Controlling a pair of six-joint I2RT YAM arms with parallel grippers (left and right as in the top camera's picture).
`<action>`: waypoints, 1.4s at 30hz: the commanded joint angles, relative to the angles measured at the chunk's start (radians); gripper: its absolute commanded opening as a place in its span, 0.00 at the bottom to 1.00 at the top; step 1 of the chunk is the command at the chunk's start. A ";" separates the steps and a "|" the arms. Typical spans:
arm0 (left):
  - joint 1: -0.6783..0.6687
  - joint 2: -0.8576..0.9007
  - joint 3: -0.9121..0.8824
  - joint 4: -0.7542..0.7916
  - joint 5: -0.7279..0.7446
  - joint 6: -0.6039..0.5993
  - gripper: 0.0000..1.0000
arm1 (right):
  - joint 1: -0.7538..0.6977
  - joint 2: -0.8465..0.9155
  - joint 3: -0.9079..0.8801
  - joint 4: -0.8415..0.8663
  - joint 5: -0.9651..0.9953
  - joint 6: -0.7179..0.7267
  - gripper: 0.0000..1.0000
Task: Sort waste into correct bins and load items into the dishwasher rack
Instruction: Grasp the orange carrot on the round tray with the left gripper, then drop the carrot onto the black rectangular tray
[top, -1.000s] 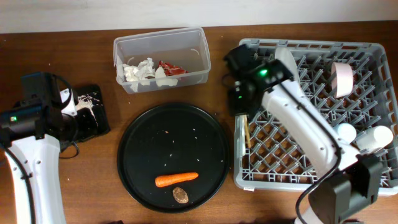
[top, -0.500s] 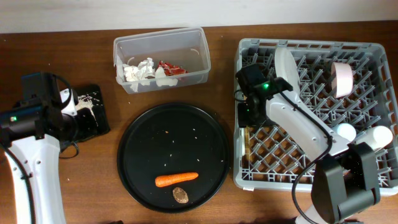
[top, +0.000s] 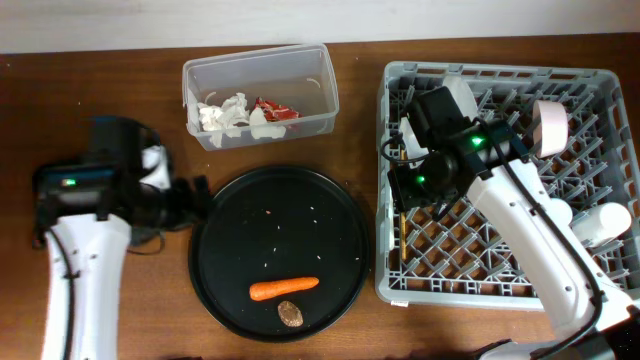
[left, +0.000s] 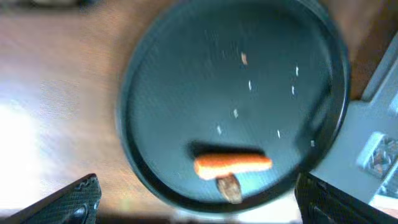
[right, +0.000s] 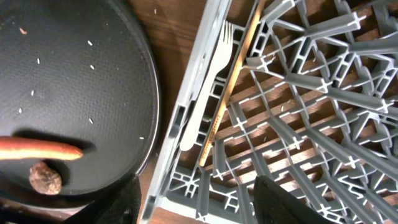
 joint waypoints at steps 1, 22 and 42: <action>-0.140 -0.008 -0.140 0.036 0.017 -0.296 0.99 | 0.004 0.002 0.004 0.003 -0.009 -0.023 0.62; -0.558 0.014 -0.767 0.756 -0.236 -1.057 0.93 | 0.003 0.002 0.004 0.002 -0.009 -0.023 0.62; -0.551 0.012 -0.640 0.809 -0.468 -0.677 0.29 | 0.003 0.002 0.004 -0.006 -0.009 -0.023 0.61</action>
